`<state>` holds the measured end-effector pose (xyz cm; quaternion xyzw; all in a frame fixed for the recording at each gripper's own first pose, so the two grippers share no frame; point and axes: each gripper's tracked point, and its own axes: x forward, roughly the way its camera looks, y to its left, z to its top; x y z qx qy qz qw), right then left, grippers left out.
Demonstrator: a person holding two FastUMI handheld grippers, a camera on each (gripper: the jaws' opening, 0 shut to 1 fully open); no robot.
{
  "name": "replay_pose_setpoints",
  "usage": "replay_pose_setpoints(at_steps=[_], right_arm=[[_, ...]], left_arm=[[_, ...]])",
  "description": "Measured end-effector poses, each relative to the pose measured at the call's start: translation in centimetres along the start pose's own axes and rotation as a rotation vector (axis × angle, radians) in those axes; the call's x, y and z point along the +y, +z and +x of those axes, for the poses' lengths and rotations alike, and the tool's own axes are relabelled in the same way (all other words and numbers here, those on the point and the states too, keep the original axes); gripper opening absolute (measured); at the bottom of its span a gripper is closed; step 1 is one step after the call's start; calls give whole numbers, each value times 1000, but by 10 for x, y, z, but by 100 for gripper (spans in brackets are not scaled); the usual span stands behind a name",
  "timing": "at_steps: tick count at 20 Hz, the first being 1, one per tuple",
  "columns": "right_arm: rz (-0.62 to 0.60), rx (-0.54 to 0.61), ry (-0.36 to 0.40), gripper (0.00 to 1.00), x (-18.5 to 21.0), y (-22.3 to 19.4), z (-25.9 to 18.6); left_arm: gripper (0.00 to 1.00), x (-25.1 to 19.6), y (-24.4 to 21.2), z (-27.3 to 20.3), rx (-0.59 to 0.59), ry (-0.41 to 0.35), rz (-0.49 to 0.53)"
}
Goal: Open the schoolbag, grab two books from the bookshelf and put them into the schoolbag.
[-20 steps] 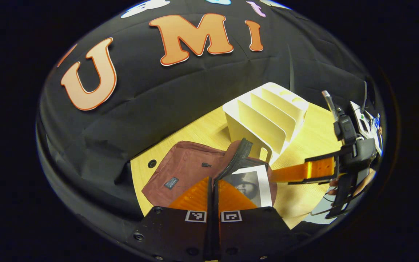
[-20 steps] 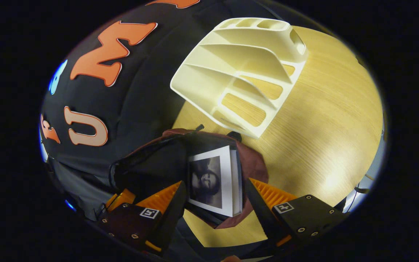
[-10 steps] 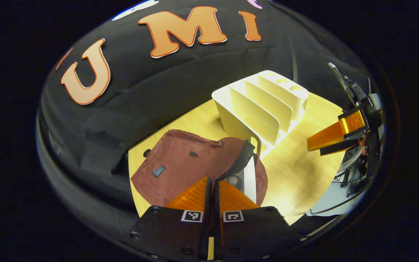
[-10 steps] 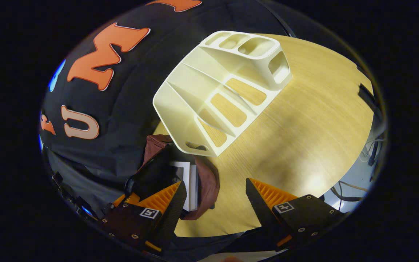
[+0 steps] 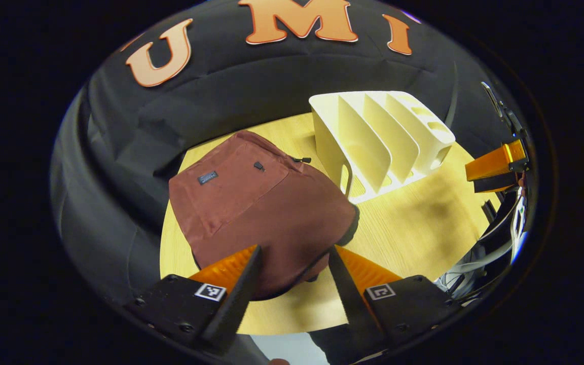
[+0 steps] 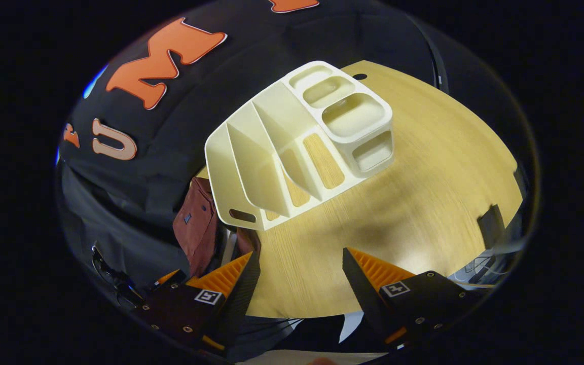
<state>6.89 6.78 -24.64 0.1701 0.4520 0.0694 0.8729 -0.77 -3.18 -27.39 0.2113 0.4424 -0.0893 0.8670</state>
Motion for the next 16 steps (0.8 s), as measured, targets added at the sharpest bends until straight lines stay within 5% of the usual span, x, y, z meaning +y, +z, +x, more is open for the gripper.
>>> replay_pose_setpoints(at_steps=[5, 16], right_arm=[[-144, -71, 19, 98, -6, 22, -25], [-373, -599, 62, 98, 34, 115, -140]], left_arm=[[94, -14, 39, -40, -159, 51, -91], [98, -34, 194, -144, -704, 99, -172]])
